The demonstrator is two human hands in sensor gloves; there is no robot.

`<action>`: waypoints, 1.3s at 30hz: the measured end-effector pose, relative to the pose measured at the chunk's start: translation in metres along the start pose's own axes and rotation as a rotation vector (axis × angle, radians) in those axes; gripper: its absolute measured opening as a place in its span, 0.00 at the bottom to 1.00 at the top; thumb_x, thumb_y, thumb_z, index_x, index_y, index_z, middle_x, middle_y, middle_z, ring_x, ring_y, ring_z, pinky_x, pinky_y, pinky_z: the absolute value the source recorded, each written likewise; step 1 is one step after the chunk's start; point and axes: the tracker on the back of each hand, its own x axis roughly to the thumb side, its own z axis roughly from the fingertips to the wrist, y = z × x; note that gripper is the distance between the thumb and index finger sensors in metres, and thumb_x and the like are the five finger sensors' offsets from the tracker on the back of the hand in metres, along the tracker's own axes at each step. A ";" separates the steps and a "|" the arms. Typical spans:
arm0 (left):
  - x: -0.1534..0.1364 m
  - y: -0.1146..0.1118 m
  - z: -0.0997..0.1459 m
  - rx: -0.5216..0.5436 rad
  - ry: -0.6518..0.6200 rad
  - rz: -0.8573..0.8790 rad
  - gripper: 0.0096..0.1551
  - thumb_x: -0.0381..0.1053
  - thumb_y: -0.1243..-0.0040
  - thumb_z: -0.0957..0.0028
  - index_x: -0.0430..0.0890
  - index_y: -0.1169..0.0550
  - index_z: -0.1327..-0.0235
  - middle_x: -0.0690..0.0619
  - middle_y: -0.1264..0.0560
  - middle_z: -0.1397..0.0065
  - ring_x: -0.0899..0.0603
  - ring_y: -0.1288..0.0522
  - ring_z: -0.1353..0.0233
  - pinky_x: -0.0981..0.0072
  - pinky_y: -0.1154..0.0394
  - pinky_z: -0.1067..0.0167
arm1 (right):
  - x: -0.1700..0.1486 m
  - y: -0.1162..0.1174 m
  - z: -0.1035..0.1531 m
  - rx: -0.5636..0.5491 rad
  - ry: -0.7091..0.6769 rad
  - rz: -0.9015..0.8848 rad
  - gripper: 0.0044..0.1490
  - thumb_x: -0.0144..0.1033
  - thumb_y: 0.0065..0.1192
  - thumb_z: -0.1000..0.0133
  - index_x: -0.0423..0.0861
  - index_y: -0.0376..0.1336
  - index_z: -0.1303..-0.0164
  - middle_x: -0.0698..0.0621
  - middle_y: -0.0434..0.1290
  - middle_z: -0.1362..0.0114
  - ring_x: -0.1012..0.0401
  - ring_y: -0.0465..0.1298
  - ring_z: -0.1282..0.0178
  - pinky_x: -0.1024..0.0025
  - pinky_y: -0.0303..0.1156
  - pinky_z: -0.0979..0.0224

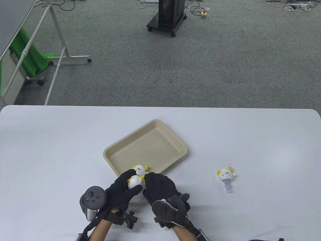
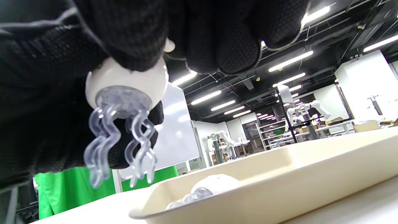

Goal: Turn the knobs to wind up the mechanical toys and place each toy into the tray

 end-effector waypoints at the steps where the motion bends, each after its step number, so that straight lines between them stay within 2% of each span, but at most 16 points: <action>1: 0.000 0.000 0.000 -0.002 0.000 -0.001 0.47 0.63 0.28 0.60 0.41 0.23 0.29 0.44 0.20 0.35 0.36 0.16 0.42 0.57 0.13 0.47 | 0.000 0.000 0.000 -0.009 0.001 0.008 0.36 0.41 0.67 0.52 0.43 0.61 0.34 0.46 0.71 0.31 0.49 0.74 0.34 0.51 0.69 0.26; 7: 0.000 -0.001 0.000 -0.011 -0.005 -0.002 0.46 0.63 0.28 0.60 0.41 0.23 0.29 0.44 0.20 0.35 0.36 0.16 0.42 0.57 0.13 0.47 | -0.004 -0.002 -0.004 -0.013 0.033 -0.037 0.31 0.40 0.65 0.52 0.43 0.64 0.39 0.46 0.74 0.36 0.51 0.77 0.40 0.53 0.71 0.31; 12: 0.001 -0.003 0.001 -0.028 -0.013 -0.012 0.46 0.62 0.28 0.61 0.41 0.23 0.29 0.44 0.20 0.35 0.36 0.16 0.42 0.56 0.13 0.47 | -0.021 -0.002 -0.011 0.083 0.133 -0.218 0.28 0.43 0.63 0.52 0.43 0.69 0.45 0.46 0.79 0.44 0.51 0.80 0.49 0.53 0.75 0.38; 16: 0.002 -0.006 0.000 -0.056 -0.027 -0.044 0.46 0.62 0.28 0.61 0.41 0.23 0.29 0.44 0.20 0.35 0.36 0.16 0.41 0.56 0.13 0.46 | -0.047 0.008 -0.016 0.213 0.333 -0.518 0.27 0.45 0.64 0.52 0.39 0.72 0.53 0.44 0.82 0.54 0.51 0.82 0.60 0.53 0.78 0.51; 17: 0.003 -0.008 0.000 -0.068 -0.031 -0.050 0.46 0.62 0.27 0.61 0.41 0.22 0.29 0.44 0.20 0.35 0.36 0.16 0.41 0.56 0.13 0.46 | -0.056 0.013 -0.015 0.271 0.428 -0.623 0.26 0.46 0.64 0.52 0.39 0.73 0.55 0.45 0.82 0.56 0.52 0.83 0.62 0.54 0.79 0.53; 21: 0.004 -0.012 -0.001 -0.099 -0.045 -0.056 0.46 0.61 0.27 0.61 0.42 0.22 0.29 0.44 0.20 0.34 0.36 0.16 0.41 0.56 0.13 0.46 | -0.076 0.033 -0.003 0.380 0.772 -0.980 0.25 0.47 0.64 0.52 0.37 0.74 0.63 0.45 0.83 0.65 0.54 0.83 0.72 0.56 0.79 0.63; 23: 0.005 -0.014 0.000 -0.103 -0.048 -0.076 0.46 0.61 0.27 0.61 0.42 0.22 0.29 0.44 0.20 0.34 0.36 0.16 0.41 0.56 0.13 0.46 | -0.079 0.041 0.004 0.435 0.908 -1.101 0.25 0.47 0.64 0.51 0.36 0.74 0.64 0.45 0.83 0.66 0.55 0.82 0.74 0.57 0.79 0.65; 25: 0.005 -0.015 0.000 -0.111 -0.056 -0.085 0.46 0.61 0.27 0.61 0.42 0.22 0.29 0.44 0.20 0.34 0.36 0.16 0.41 0.56 0.13 0.46 | -0.080 0.044 0.009 0.472 0.973 -1.160 0.25 0.47 0.63 0.50 0.36 0.73 0.65 0.46 0.83 0.67 0.56 0.82 0.75 0.59 0.79 0.66; 29: 0.006 -0.014 0.000 -0.102 -0.056 -0.073 0.46 0.61 0.27 0.61 0.42 0.23 0.29 0.44 0.20 0.34 0.36 0.16 0.41 0.56 0.13 0.46 | -0.081 0.045 0.009 0.474 0.946 -1.192 0.25 0.48 0.62 0.49 0.37 0.73 0.64 0.47 0.83 0.66 0.57 0.82 0.74 0.59 0.79 0.65; 33: 0.004 -0.010 -0.001 -0.079 -0.050 -0.064 0.46 0.61 0.28 0.61 0.42 0.23 0.29 0.44 0.21 0.34 0.36 0.16 0.41 0.56 0.13 0.46 | -0.078 0.039 0.004 0.464 0.833 -1.139 0.27 0.49 0.62 0.48 0.38 0.72 0.59 0.46 0.82 0.60 0.53 0.82 0.67 0.56 0.78 0.59; 36: 0.002 -0.007 -0.001 -0.055 -0.034 -0.036 0.46 0.62 0.28 0.61 0.42 0.23 0.29 0.44 0.21 0.34 0.36 0.16 0.41 0.56 0.13 0.46 | -0.075 0.027 -0.001 0.314 0.726 -1.004 0.30 0.51 0.62 0.49 0.38 0.71 0.53 0.43 0.81 0.54 0.50 0.81 0.61 0.52 0.77 0.54; 37: 0.002 -0.006 -0.001 -0.048 -0.031 -0.033 0.46 0.62 0.28 0.61 0.42 0.23 0.29 0.44 0.21 0.34 0.36 0.16 0.41 0.56 0.13 0.46 | -0.073 0.020 -0.002 0.228 0.694 -0.929 0.32 0.51 0.63 0.50 0.37 0.71 0.51 0.41 0.80 0.52 0.48 0.81 0.59 0.51 0.76 0.52; 39: 0.000 -0.004 -0.001 -0.039 -0.026 -0.029 0.46 0.62 0.28 0.61 0.42 0.23 0.29 0.44 0.21 0.34 0.36 0.16 0.41 0.56 0.13 0.46 | -0.068 0.009 -0.006 0.134 0.589 -0.786 0.34 0.50 0.66 0.53 0.37 0.70 0.48 0.40 0.79 0.48 0.46 0.80 0.56 0.49 0.75 0.50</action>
